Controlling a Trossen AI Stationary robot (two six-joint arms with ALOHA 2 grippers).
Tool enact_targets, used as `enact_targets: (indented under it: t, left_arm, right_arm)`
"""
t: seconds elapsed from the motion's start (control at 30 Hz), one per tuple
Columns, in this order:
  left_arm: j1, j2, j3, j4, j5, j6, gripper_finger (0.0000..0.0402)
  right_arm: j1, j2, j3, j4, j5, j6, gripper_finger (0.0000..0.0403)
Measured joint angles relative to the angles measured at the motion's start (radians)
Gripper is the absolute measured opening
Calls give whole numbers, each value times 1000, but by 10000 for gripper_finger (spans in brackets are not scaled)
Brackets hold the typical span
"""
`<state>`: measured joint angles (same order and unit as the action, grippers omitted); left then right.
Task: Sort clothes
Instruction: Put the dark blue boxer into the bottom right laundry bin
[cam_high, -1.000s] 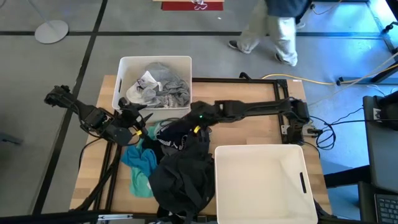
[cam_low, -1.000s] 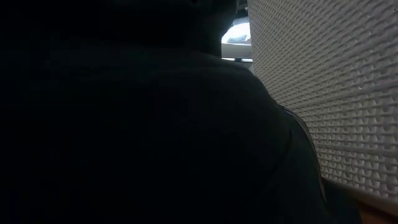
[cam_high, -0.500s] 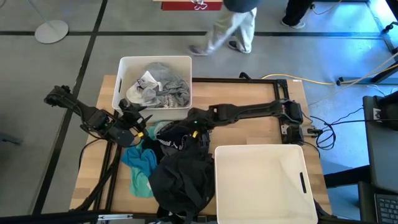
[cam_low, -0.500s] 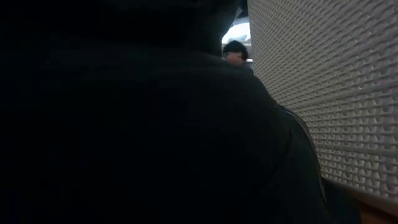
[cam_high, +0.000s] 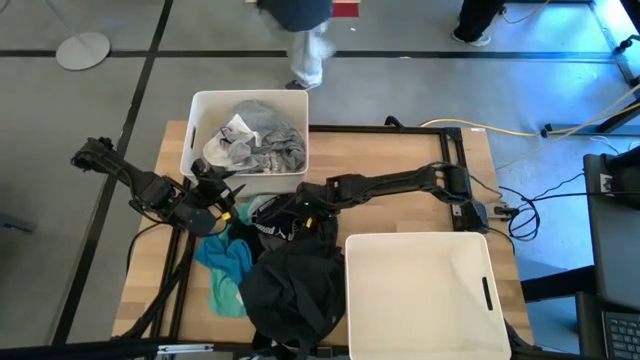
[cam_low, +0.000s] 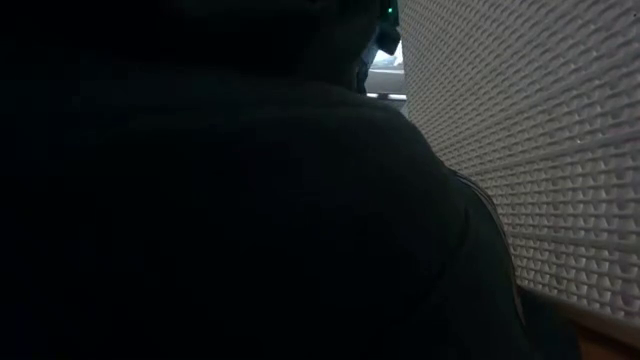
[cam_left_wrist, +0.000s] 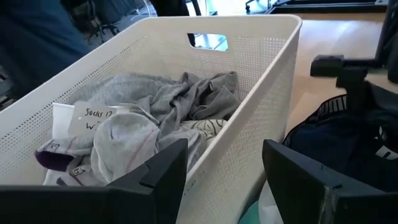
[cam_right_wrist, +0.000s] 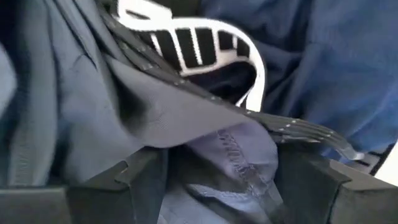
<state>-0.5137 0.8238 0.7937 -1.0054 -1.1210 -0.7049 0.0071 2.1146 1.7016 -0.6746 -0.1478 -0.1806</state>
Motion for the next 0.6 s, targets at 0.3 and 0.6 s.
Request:
enact_targets:
  t: [0.3, 0.6]
  left_arm:
    - [0, 0, 0, 0, 0, 6, 196]
    - [0, 0, 0, 0, 0, 5, 196]
  right_arm:
    - [22, 12, 0, -2, 95, -8, 151]
    - [60, 5, 135, -131, 316, -41, 24]
